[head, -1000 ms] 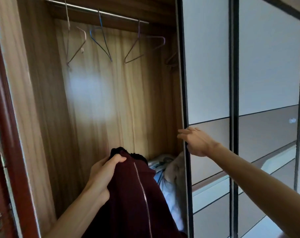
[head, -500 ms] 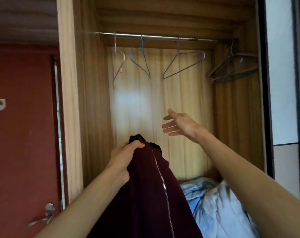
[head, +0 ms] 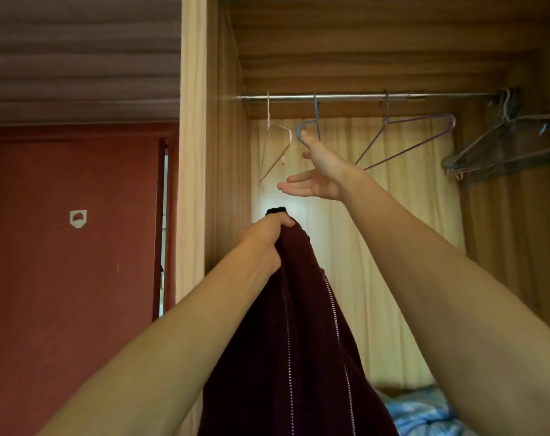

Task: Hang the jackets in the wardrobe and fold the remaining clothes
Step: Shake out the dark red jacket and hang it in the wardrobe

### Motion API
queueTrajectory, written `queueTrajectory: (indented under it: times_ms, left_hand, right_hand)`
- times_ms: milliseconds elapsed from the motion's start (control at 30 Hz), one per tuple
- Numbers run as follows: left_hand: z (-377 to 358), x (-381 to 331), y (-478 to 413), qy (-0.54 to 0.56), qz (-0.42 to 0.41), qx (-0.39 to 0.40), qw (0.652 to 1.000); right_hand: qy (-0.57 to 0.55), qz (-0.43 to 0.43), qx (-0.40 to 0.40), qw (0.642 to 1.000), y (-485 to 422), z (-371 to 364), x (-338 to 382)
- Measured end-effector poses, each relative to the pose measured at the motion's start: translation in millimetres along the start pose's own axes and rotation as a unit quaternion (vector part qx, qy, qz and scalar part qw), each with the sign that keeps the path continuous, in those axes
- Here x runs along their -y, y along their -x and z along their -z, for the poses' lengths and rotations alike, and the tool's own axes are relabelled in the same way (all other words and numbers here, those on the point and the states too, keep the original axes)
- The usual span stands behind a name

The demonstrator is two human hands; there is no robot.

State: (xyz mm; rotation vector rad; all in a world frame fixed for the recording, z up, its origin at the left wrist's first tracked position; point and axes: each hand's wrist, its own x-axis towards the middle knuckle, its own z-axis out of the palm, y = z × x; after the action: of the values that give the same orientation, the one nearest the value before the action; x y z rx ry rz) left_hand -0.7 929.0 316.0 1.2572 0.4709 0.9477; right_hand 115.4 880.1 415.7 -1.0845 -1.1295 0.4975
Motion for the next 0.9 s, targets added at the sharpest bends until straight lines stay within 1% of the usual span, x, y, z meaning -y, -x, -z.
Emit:
queueTrajectory:
  times_ms: [67, 167, 300, 367, 433, 500, 600, 700, 800, 900]
  left_hand:
    - [0.4, -8.6, -8.0, -0.004, -0.011, 0.0, 1.0]
    - [3.4, -16.8, -17.8, -0.008, -0.022, -0.014, 1.0]
    - [9.5, -13.6, -28.4, -0.012, -0.021, -0.009, 1.0]
    - [15.0, -9.1, -33.7, -0.006, -0.017, -0.001, 1.0]
    - [21.1, -3.0, -38.8, -0.002, -0.012, 0.007, 1.0]
    - [27.0, 3.1, -45.9, 0.002, -0.005, 0.009, 1.0]
    - [29.1, 11.9, -54.2, -0.001, 0.002, 0.006, 1.0]
    - [23.5, 22.9, -58.9, 0.008, -0.009, 0.007, 1.0]
    - [14.9, 41.2, -60.4, 0.033, -0.015, 0.019, 0.999]
    - [9.1, 68.3, -58.7, 0.041, -0.001, 0.049, 0.998]
  right_hand:
    - [0.021, 0.006, 0.005, 1.0, -14.2, -8.4, 5.0]
    - [0.015, 0.012, 0.014, 1.0, -33.0, -21.6, 15.4]
    - [0.004, 0.043, -0.002, 0.999, -52.9, -31.5, 20.6]
    - [-0.027, 0.074, -0.023, 0.997, -63.5, -34.9, 19.7]
    - [-0.053, 0.115, -0.06, 0.99, -75.1, -34.7, 22.6]
    - [-0.05, 0.135, -0.095, 0.985, -82.1, -32.6, 28.0]
    - [-0.016, 0.174, -0.136, 0.975, -86.2, -24.8, 30.2]
    - [0.033, 0.2, -0.148, 0.968, -75.7, -15.2, 14.9]
    - [0.039, 0.208, -0.141, 0.967, -43.6, 1.2, -18.7]
    - [0.044, 0.195, -0.144, 0.969, 8.7, 24.1, -57.4]
